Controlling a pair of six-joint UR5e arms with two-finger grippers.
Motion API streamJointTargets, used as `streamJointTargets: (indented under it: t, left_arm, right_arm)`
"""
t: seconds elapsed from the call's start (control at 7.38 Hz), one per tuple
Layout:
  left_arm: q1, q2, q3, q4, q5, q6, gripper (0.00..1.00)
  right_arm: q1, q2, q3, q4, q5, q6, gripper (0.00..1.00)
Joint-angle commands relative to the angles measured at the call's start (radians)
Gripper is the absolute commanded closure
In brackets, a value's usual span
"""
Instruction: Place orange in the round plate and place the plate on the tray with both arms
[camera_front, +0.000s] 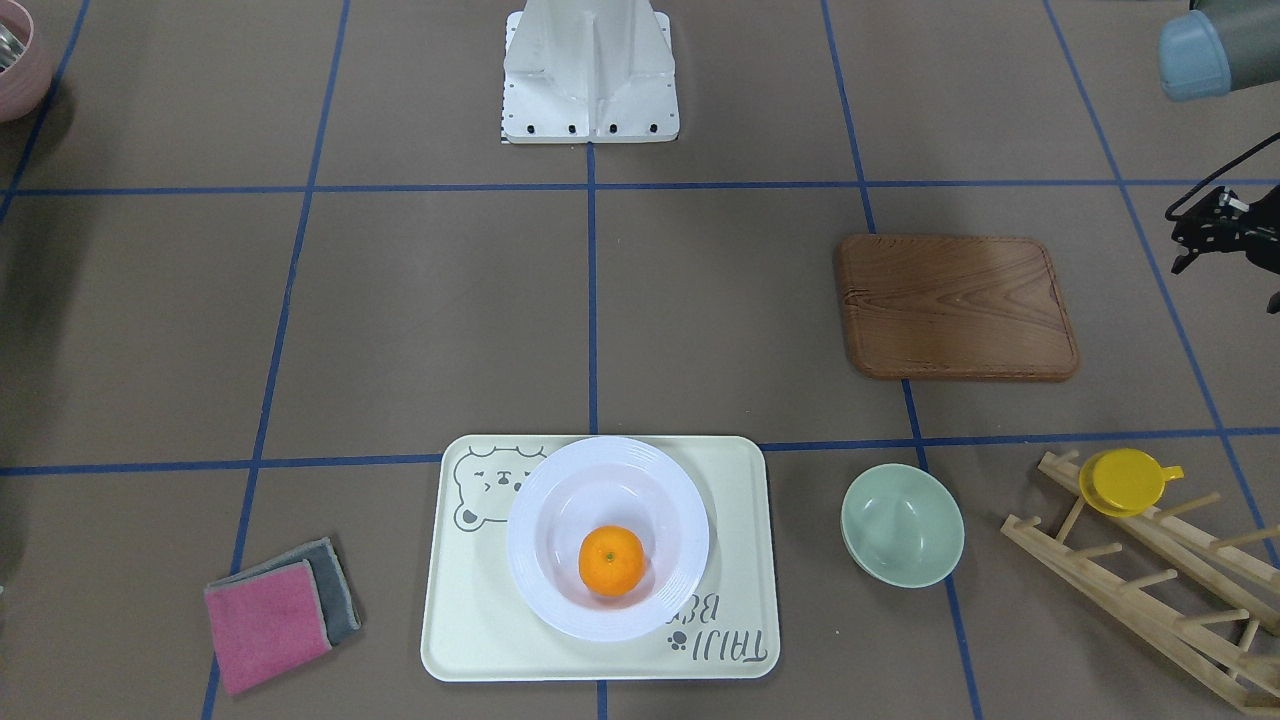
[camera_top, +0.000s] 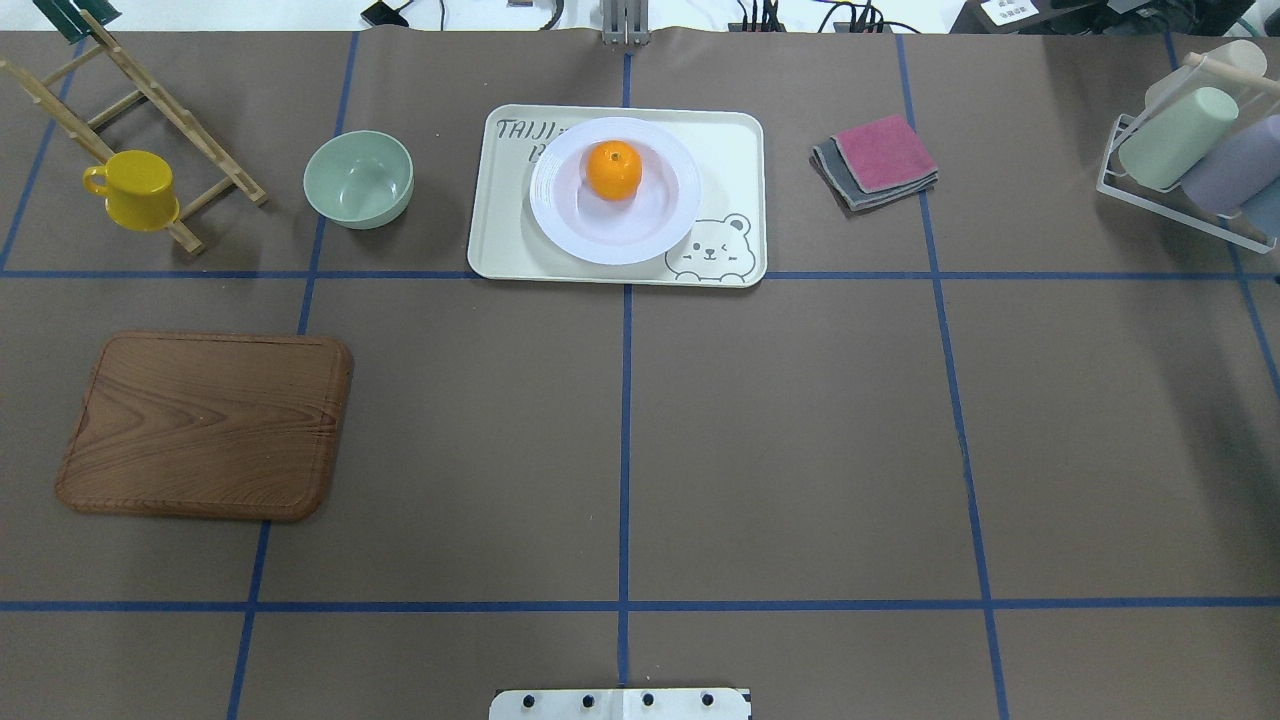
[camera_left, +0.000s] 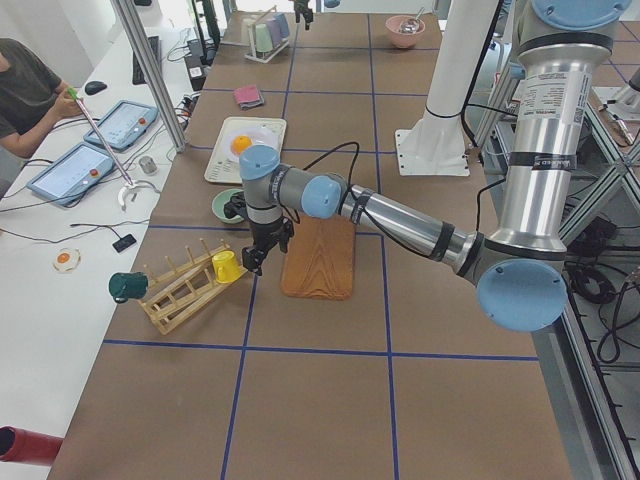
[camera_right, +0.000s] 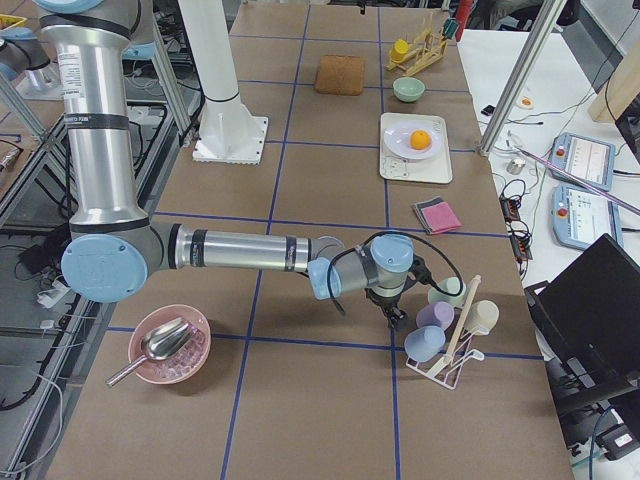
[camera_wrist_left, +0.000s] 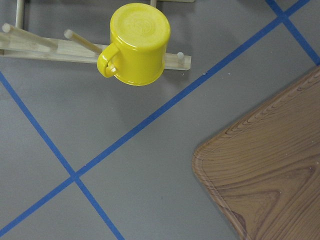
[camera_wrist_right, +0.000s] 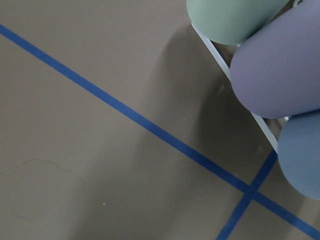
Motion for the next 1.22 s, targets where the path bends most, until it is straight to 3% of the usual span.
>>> streamJointTargets:
  t: [0.0, 0.14, 0.81, 0.95, 1.08]
  left_arm:
    - [-0.111, -0.016, 0.121, -0.01, -0.194, 0.003, 0.0]
    - [-0.153, -0.027, 0.188, -0.032, -0.278, 0.079, 0.0]
    - [-0.164, -0.034, 0.229, -0.05, -0.277, 0.061, 0.0]
    - [-0.165, -0.025, 0.209, -0.058, -0.259, 0.061, 0.0]
    - [-0.165, -0.024, 0.198, -0.076, -0.171, 0.06, 0.0]
  right_arm:
    - [0.062, 0.019, 0.123, -0.239, -0.005, -0.111, 0.0]
    - [0.076, -0.057, 0.197, -0.25, -0.019, -0.113, 0.0]
    - [0.09, -0.072, 0.213, -0.307, -0.016, -0.116, 0.0]
    - [0.091, -0.075, 0.21, -0.315, 0.007, -0.116, 0.0]
    - [0.091, -0.072, 0.21, -0.315, 0.009, -0.115, 0.0]
